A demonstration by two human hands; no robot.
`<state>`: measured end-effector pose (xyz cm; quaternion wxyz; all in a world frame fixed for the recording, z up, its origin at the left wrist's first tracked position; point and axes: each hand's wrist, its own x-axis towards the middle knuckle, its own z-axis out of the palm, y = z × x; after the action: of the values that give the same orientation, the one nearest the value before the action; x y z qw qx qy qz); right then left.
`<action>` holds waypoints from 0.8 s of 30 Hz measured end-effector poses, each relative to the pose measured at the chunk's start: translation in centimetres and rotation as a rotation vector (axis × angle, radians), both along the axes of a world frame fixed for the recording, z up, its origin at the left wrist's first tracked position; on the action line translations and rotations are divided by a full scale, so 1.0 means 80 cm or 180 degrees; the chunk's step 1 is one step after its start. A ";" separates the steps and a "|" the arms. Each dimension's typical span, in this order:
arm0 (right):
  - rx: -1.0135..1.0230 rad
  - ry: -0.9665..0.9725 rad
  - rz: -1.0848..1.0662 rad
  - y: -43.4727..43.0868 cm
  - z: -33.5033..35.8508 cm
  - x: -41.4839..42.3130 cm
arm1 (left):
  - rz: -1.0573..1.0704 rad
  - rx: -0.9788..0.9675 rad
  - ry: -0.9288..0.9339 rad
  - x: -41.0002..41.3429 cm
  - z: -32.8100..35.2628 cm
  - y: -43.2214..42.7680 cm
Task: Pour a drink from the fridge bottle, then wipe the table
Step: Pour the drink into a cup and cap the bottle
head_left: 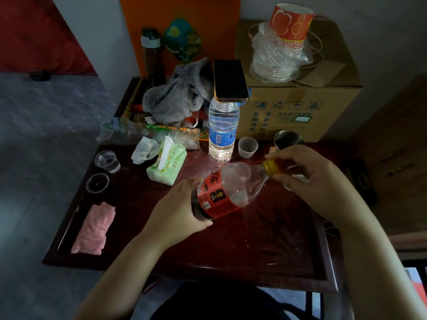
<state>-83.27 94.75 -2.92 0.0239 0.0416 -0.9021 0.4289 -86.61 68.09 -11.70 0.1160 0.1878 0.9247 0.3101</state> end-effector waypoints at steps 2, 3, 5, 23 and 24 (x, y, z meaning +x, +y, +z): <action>-0.0033 0.0009 -0.0038 -0.005 0.001 -0.002 | 0.0016 0.0038 0.0021 -0.001 0.001 0.000; -0.0050 -0.0018 -0.0126 -0.009 0.001 -0.003 | 0.0026 0.0052 0.0029 -0.001 0.001 0.000; 0.0005 -0.0068 -0.0436 -0.014 0.001 -0.005 | 0.0045 0.0056 0.0023 -0.001 0.001 0.000; -0.0006 -0.0059 -0.0633 -0.013 -0.001 -0.011 | -0.0012 -0.0046 0.0013 -0.007 -0.010 -0.002; 0.0044 -0.0091 -0.0633 -0.013 -0.002 -0.011 | -0.0024 -0.0065 0.0018 -0.007 -0.010 -0.001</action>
<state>-84.13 93.67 -3.09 0.0532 -0.0541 -0.9049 0.4187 -87.20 68.00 -12.52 0.1165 0.1910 0.9274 0.2997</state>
